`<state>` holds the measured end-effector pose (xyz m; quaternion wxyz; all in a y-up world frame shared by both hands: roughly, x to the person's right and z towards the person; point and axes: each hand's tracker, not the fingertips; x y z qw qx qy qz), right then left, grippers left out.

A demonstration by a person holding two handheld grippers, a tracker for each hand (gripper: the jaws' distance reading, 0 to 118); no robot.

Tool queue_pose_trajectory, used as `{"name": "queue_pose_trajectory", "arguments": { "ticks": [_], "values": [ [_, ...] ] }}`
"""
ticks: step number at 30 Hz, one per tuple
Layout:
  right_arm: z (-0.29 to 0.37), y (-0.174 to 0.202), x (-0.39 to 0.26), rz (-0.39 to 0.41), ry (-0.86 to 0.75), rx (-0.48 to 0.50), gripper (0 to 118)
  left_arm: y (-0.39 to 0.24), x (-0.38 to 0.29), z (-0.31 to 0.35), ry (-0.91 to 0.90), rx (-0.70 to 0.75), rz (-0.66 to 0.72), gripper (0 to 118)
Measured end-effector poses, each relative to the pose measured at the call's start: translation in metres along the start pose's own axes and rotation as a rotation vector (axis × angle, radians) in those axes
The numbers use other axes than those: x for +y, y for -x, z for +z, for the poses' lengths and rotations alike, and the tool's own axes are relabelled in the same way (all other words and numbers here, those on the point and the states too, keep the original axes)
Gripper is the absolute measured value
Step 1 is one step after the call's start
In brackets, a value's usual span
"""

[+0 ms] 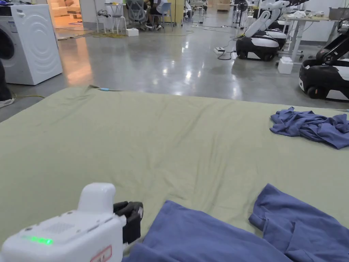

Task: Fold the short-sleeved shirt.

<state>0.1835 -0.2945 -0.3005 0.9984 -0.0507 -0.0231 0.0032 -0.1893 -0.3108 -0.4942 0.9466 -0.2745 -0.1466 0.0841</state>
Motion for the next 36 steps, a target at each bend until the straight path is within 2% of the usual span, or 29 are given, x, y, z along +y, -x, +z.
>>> {"name": "queue_pose_trajectory", "arguments": {
  "ticks": [1,2,3,4,5,11,14,16,17,18,21,25,28,30,31,32,33,34,35,36],
  "values": [
    [-0.003,-0.001,0.0,0.009,0.006,-0.011,4,0.004,0.007,-0.018,0.005,-0.01,-0.005,0],
    [-0.006,-0.003,-0.001,0.016,0.011,-0.024,4,0.007,0.013,-0.039,0.013,-0.023,-0.021,8],
    [-0.011,-0.005,-0.001,0.018,0.019,-0.039,4,0.008,0.018,-0.058,0.028,-0.022,-0.03,39],
    [-0.014,-0.007,-0.002,0.015,0.024,-0.048,4,0.009,0.022,-0.078,0.068,-0.021,-0.048,105],
    [-0.018,-0.01,-0.002,0.008,0.031,-0.06,4,0.01,0.025,-0.101,0.129,-0.019,-0.056,118],
    [-0.042,-0.021,-0.002,0.03,0.058,-0.122,4,-0.002,0.015,-0.166,0.269,-0.008,-0.199,118],
    [-0.055,-0.026,-0.002,0.039,0.071,-0.124,4,-0.01,0.012,-0.19,0.408,-0.027,-0.283,118],
    [-0.06,-0.028,-0.003,0.035,0.073,-0.114,4,-0.016,0.006,-0.196,0.461,-0.033,-0.304,113],
    [-0.062,-0.029,-0.004,0.033,0.074,-0.11,4,-0.021,0.005,-0.195,0.446,0.028,-0.334,106],
    [-0.063,-0.029,-0.005,0.031,0.074,-0.109,4,-0.025,0.007,-0.189,0.432,0.013,-0.333,91],
    [-0.062,-0.033,-0.008,0.006,0.089,-0.127,4,-0.035,0.008,-0.163,0.366,0.049,-0.362,2],
    [-0.056,-0.045,-0.014,-0.024,0.118,-0.17,4,-0.04,-0.001,-0.129,0.372,-0.091,-0.262,2],
    [-0.055,-0.057,-0.011,0.012,0.119,-0.194,4,-0.05,-0.011,-0.104,0.325,-0.074,-0.34,2],
    [-0.061,-0.066,-0.009,0.019,0.121,-0.178,4,-0.049,-0.012,-0.094,0.334,-0.08,-0.328,2],
    [-0.068,-0.071,-0.009,0.005,0.138,-0.152,11,-0.047,-0.013,-0.092,0.338,-0.083,-0.294,2],
    [-0.076,-0.075,-0.011,-0.018,0.146,-0.14,32,-0.043,-0.013,-0.089,0.344,-0.083,-0.26,2],
    [-0.085,-0.079,-0.013,-0.043,0.177,-0.113,64,-0.04,-0.014,-0.087,0.341,-0.082,-0.239,2],
    [-0.095,-0.083,-0.017,-0.06,0.214,-0.089,104,-0.037,-0.016,-0.086,0.34,-0.08,-0.235,2],
    [-0.108,-0.088,-0.021,-0.069,0.248,-0.047,118,-0.034,-0.015,-0.088,0.342,-0.073,-0.23,2],
    [-0.12,-0.096,-0.025,-0.061,0.253,-0.039,118,-0.032,-0.016,-0.087,0.344,-0.06,-0.225,2]
  ]
}}
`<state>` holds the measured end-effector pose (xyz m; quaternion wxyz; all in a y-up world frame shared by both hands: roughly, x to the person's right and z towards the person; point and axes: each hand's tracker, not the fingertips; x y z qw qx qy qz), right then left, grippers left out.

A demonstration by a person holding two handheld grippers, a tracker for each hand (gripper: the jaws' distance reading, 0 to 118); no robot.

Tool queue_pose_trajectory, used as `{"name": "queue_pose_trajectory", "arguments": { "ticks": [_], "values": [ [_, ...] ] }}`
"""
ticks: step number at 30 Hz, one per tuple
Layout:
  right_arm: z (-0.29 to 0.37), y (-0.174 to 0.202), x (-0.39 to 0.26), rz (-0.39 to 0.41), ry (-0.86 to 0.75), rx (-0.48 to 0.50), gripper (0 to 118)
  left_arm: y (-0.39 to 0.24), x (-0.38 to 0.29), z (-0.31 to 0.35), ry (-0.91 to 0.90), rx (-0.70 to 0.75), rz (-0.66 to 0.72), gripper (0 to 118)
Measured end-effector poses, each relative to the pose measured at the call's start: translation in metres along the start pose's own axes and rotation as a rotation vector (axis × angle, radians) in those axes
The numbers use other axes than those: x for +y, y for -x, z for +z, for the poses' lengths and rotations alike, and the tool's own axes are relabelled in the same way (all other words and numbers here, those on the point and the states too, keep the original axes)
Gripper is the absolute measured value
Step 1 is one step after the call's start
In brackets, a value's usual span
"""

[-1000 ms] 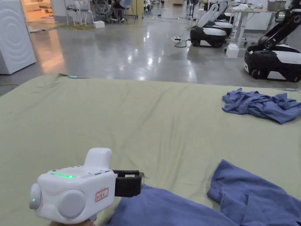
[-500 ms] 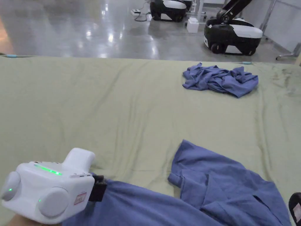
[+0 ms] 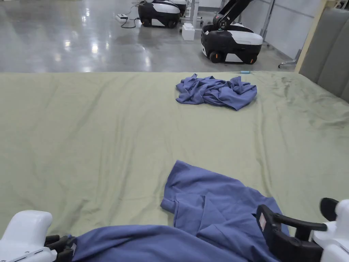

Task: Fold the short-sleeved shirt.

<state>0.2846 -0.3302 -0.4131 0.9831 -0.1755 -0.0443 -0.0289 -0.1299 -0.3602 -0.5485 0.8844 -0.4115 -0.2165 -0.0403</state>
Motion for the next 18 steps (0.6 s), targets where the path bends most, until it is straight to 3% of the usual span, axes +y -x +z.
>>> {"name": "queue_pose_trajectory", "arguments": {
  "ticks": [5,8,11,13,15,18],
  "values": [
    [-0.081,-0.017,0.011,0.105,0.224,-0.014,118,0.009,-0.005,-0.003,0.019,-0.009,0.035,2],
    [-0.125,-0.027,0.014,0.063,0.344,-0.021,118,0.008,-0.007,-0.007,0.021,-0.01,0.039,2],
    [-0.159,-0.041,0.014,-0.021,0.479,-0.126,117,0.006,-0.008,-0.012,0.03,-0.007,0.036,2],
    [-0.17,-0.052,0.009,-0.058,0.55,-0.183,111,0.006,-0.008,-0.013,0.033,-0.01,0.033,2],
    [-0.176,-0.057,0.002,-0.079,0.604,-0.158,101,0.007,-0.008,-0.014,0.032,-0.013,0.037,2],
    [-0.171,-0.049,-0.002,-0.043,0.616,-0.158,86,0.009,-0.008,-0.017,0.03,-0.017,0.066,2]
  ]
}}
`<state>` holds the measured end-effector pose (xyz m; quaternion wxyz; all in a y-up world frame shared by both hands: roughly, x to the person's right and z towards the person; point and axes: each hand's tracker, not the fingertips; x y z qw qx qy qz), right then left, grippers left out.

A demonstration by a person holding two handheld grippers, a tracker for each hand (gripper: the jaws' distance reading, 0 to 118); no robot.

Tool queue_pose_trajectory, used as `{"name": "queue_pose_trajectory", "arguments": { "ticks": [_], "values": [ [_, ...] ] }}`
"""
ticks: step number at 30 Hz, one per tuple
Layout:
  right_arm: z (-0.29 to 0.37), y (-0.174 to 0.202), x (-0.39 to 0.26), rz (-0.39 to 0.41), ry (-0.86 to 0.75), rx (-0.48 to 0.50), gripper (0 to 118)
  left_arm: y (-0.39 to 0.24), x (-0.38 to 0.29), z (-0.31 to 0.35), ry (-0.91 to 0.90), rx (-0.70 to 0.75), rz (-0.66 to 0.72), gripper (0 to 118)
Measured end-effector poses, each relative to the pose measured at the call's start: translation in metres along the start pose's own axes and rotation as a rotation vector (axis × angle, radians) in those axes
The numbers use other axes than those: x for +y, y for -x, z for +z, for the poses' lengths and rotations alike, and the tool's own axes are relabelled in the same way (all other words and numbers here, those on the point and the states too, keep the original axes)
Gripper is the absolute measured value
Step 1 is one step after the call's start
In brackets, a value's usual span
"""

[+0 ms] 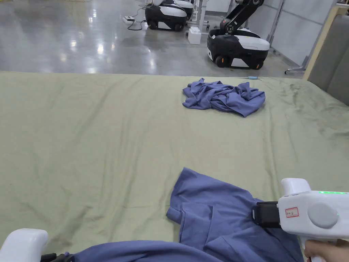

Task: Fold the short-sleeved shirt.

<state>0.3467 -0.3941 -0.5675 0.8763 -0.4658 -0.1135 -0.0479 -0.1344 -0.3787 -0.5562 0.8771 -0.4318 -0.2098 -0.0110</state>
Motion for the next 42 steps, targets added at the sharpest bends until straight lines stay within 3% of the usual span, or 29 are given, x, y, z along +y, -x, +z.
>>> {"name": "queue_pose_trajectory", "arguments": {
  "ticks": [2,3,4,5,6,10,14,17,23,28,33,42],
  "values": [
    [0.013,0.01,0.003,0.063,0.008,0.024,72,0.002,-0.001,0.0,-0.005,0.001,0.019,2],
    [0.018,0.016,0.004,0.099,0.008,-0.006,56,0.002,-0.001,0.001,-0.011,0.002,0.023,2],
    [0.021,0.021,0.005,0.144,0.021,-0.037,31,0.001,0.0,0.003,-0.017,0.004,0.024,2],
    [0.024,0.022,0.005,0.157,0.023,0.012,7,0.0,0.0,0.007,-0.025,0.008,0.023,2],
    [0.03,0.024,0.005,0.11,0.03,0.086,6,-0.001,0.001,0.01,-0.035,0.011,0.024,2],
    [0.064,0.024,0.008,0.027,-0.05,0.152,6,-0.001,0.006,0.032,-0.1,0.015,0.04,2],
    [0.12,0.024,0.019,0.054,-0.202,0.161,6,0.001,0.023,0.079,-0.274,0.027,0.058,2],
    [0.168,0.018,0.031,0.007,-0.328,0.213,6,-0.001,0.049,0.128,-0.404,0.001,0.065,2],
    [0.255,0.017,0.069,-0.022,-0.513,0.318,6,-0.005,0.11,0.223,-0.636,0.095,-0.054,2],
    [0.309,0.021,0.106,0.011,-0.655,0.271,6,0.003,0.156,0.288,-0.776,0.198,-0.052,2],
    [0.355,0.013,0.138,-0.004,-0.757,0.217,6,0.026,0.188,0.331,-0.865,0.338,-0.012,2],
    [0.411,-0.027,0.177,-0.107,-0.912,0.111,6,0.047,0.209,0.373,-0.911,0.447,0.038,2]
  ]
}}
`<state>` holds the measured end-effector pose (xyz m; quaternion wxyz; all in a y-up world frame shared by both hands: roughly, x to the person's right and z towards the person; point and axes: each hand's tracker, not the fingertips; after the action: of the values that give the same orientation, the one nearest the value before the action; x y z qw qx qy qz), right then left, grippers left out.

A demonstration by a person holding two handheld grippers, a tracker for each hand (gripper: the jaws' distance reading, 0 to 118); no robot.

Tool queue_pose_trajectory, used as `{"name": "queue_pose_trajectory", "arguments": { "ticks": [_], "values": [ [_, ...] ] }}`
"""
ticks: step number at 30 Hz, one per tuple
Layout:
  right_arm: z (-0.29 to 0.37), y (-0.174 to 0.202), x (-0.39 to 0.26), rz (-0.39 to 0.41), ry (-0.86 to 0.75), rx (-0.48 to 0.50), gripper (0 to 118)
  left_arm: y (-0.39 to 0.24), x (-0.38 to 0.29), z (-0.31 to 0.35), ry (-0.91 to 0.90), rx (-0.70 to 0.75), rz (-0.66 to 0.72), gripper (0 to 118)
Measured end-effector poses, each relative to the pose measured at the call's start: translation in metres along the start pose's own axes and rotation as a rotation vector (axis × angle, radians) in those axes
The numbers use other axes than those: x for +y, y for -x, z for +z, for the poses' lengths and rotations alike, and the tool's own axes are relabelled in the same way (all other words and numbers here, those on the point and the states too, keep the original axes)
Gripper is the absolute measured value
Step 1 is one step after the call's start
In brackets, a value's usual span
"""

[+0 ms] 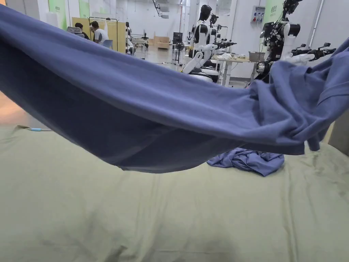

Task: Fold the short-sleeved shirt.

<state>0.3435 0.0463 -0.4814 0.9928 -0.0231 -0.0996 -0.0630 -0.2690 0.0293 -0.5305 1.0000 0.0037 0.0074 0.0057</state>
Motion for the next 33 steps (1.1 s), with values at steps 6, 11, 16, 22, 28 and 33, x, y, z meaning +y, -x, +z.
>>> {"name": "queue_pose_trajectory", "arguments": {
  "ticks": [6,11,16,22,28,33],
  "values": [
    [0.01,-0.032,0.017,-0.084,-0.04,-0.053,6,0.015,0.002,-0.004,-0.011,0.049,0.047,2],
    [0.007,-0.046,0.015,-0.103,-0.039,-0.075,6,0.015,-0.002,-0.015,0.009,0.043,0.069,2],
    [-0.011,-0.047,0.008,-0.12,-0.023,-0.086,6,0.0,-0.009,-0.041,0.037,0.042,0.046,2],
    [-0.058,-0.034,-0.012,-0.039,0.018,-0.119,6,-0.029,-0.013,-0.081,0.039,0.037,0.002,2],
    [-0.124,-0.031,-0.026,-0.074,0.06,-0.164,6,-0.059,-0.021,-0.141,0.083,0.081,-0.087,2],
    [-0.159,-0.027,-0.034,-0.087,0.053,-0.172,6,-0.071,-0.031,-0.179,0.082,0.114,-0.1,2]
  ]
}}
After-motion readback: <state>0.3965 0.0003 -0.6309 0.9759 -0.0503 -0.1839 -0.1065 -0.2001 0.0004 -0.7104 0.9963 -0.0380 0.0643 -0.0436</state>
